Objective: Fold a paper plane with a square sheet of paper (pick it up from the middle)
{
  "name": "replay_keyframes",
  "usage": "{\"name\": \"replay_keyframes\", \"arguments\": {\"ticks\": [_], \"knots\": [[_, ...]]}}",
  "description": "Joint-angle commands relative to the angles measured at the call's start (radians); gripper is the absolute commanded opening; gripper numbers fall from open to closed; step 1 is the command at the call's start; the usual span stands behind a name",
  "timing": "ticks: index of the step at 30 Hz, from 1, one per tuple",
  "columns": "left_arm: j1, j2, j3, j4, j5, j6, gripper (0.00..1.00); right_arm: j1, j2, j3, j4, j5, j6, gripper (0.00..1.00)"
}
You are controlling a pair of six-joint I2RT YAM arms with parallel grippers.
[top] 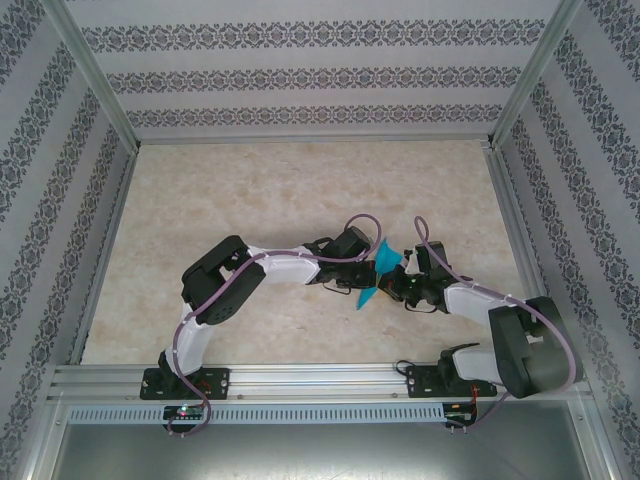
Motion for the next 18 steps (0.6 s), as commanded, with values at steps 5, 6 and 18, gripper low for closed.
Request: {"name": "replay_keyframes", "arguments": {"ticks": [5, 6, 18], "knots": [[-0.006, 0.022, 0.006, 0.004, 0.006, 0.027, 0.01, -0.038, -0.041, 0.026, -0.045, -0.020, -0.019, 0.07], [-0.005, 0.022, 0.008, 0.002, 0.006, 0.027, 0.01, -0.042, -0.044, 0.029, -0.045, -0.024, -0.019, 0.09], [-0.007, 0.010, -0.001, 0.021, 0.022, 0.068, 0.04, -0.105, -0.006, 0.071, 0.024, -0.089, 0.018, 0.24]]}}
